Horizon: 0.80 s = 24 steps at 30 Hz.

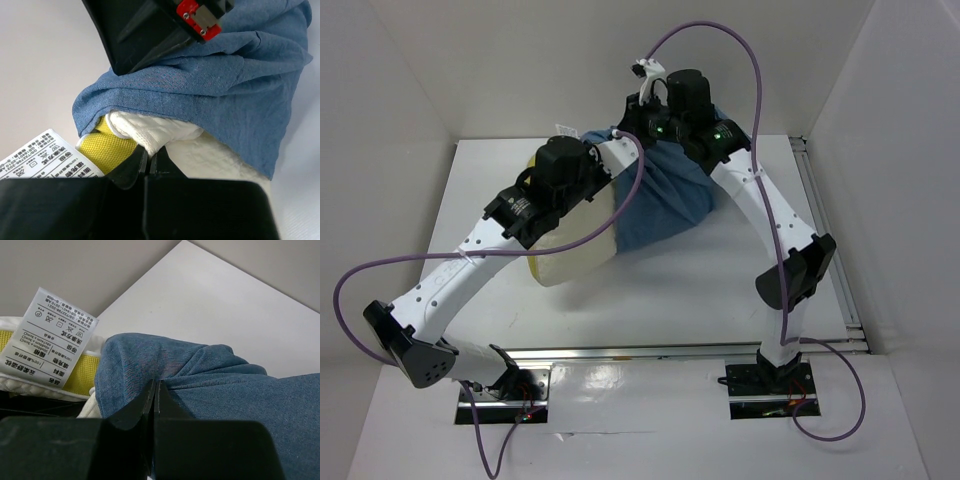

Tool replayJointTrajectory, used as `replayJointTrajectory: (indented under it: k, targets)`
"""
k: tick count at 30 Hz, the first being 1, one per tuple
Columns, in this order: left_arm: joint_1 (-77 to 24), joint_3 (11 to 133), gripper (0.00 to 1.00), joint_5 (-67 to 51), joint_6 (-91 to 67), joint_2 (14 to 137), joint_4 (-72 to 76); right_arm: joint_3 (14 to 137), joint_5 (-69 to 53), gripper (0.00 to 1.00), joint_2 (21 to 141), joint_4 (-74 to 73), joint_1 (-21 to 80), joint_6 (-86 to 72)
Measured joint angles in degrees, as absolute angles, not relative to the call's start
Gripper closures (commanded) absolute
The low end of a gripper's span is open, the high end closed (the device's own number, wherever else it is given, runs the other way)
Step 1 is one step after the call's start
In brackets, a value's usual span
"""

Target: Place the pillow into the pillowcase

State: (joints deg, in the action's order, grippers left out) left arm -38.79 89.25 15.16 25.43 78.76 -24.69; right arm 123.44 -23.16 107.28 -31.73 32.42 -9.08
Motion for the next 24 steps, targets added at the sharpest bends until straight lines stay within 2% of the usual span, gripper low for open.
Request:
replayJointTrajectory:
  k: [2,6,7,10,19,23,24]
  targets:
    - [-38.79,89.27,1.0,15.2,25.41,78.76,-25.17,123.44,-23.9,0.97,107.74,-31.73,32.42,-9.52]
    - [-38.79,89.25,1.0,14.98,25.39,78.76,-25.3,123.44,-22.81,0.48,107.85,-31.57,32.47,-9.45]
    - [-38.79,89.27,1.0,14.72,25.39,78.76,-25.26,123.44,-22.06,0.44,107.74,-31.09,32.47,-9.13]
    - [-38.81,89.25,1.0,14.04,25.36,78.76,-24.8,123.33,-20.14,0.4,107.44,-30.22,31.31,-8.05]
    - [-39.38,89.25,1.0,13.15,25.39,78.76,-23.73,115.13,-7.16,0.4,103.61,-24.01,19.73,-1.65]
    - [-39.72,89.25,1.0,13.15,25.43,78.76,-23.55,112.81,-3.62,0.4,103.9,-23.64,17.58,0.36]
    - [-39.83,89.25,1.0,13.15,25.47,78.76,-23.53,112.81,-3.36,0.44,104.18,-23.59,17.34,0.56]
